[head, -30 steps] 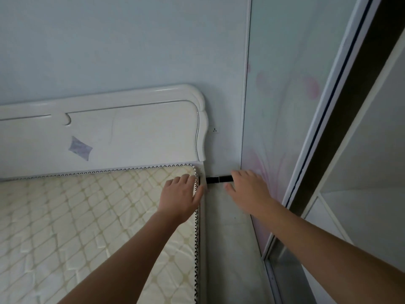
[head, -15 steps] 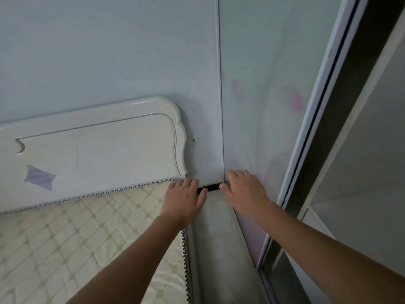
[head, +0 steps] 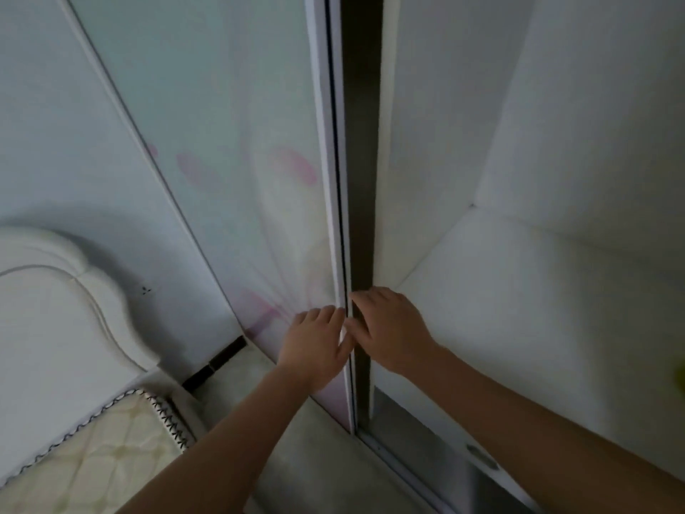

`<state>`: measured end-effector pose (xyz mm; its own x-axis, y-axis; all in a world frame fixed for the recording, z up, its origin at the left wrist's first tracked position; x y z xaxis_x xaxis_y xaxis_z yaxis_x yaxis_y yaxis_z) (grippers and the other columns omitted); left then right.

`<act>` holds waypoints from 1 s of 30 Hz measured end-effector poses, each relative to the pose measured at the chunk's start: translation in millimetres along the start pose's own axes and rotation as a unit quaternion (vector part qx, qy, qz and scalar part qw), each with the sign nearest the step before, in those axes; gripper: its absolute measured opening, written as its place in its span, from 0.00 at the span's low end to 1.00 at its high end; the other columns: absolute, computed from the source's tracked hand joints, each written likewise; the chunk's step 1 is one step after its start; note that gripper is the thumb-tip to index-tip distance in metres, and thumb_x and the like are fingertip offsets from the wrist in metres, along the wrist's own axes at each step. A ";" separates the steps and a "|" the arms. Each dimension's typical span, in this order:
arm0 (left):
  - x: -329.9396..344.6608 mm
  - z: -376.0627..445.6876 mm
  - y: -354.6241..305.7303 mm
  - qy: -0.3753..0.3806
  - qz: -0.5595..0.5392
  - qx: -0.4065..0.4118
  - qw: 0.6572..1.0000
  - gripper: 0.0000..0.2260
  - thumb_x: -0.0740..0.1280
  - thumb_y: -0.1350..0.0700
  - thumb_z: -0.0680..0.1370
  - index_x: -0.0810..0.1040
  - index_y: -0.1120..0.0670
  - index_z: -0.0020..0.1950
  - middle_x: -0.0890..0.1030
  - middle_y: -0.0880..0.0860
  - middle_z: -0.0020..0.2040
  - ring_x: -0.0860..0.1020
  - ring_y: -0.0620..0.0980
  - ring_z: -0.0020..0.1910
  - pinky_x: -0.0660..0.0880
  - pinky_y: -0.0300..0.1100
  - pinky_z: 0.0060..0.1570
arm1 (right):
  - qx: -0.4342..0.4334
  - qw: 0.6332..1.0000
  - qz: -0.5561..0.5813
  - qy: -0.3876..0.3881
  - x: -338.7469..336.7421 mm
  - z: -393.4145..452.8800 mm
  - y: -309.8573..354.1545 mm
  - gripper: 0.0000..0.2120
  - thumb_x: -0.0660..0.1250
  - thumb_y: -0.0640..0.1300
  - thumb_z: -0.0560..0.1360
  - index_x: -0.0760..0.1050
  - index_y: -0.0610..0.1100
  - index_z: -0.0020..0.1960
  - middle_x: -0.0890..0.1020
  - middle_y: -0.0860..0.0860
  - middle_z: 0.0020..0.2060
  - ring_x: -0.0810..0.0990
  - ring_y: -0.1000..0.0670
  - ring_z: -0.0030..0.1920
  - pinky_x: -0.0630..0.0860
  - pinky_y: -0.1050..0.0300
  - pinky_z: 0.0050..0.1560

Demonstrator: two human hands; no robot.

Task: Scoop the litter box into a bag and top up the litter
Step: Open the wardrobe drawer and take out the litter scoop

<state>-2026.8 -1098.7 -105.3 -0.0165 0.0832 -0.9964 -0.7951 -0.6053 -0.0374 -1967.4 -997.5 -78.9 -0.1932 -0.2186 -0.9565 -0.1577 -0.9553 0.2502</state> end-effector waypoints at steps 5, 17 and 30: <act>-9.7 29.6 -43.7 -0.002 -0.013 0.073 0.997 0.26 0.46 0.39 0.82 0.67 0.51 0.73 0.72 0.51 0.70 0.70 0.51 0.69 0.62 0.46 0.69 | 0.094 0.995 -0.033 0.001 -22.4 -31.6 -67.1 0.28 0.49 0.59 0.81 0.63 0.44 0.75 0.71 0.47 0.70 0.68 0.46 0.69 0.62 0.52 0.70; -31.4 65.8 -146.9 -0.037 0.013 0.173 0.984 0.25 0.47 0.41 0.83 0.66 0.54 0.73 0.73 0.54 0.69 0.73 0.54 0.65 0.66 0.48 0.66 | 0.232 0.968 -0.094 -0.005 -75.4 -130.8 -152.4 0.28 0.48 0.59 0.82 0.60 0.45 0.75 0.70 0.47 0.70 0.65 0.46 0.71 0.60 0.52 0.71; -42.9 134.7 -209.8 -0.102 -0.002 0.364 0.926 0.27 0.46 0.41 0.80 0.77 0.56 0.61 0.82 0.54 0.52 0.79 0.54 0.47 0.74 0.48 0.48 | 0.406 0.903 -0.126 -0.059 -103.4 -154.8 -177.9 0.26 0.49 0.59 0.81 0.64 0.45 0.72 0.72 0.47 0.68 0.66 0.45 0.70 0.61 0.51 0.70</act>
<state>-1940.9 -868.7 -44.5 -0.0684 0.2774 -0.9583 -0.9919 0.0838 0.0950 -1769.4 -835.7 -47.7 -0.1472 0.0534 -0.9877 -0.8594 -0.5012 0.1010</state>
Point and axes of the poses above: each hand's wrist, its own z-axis towards the middle knuckle, its own x-axis out of the palm, y = z × x, the point moved 6 cm from there along z, towards the middle knuckle
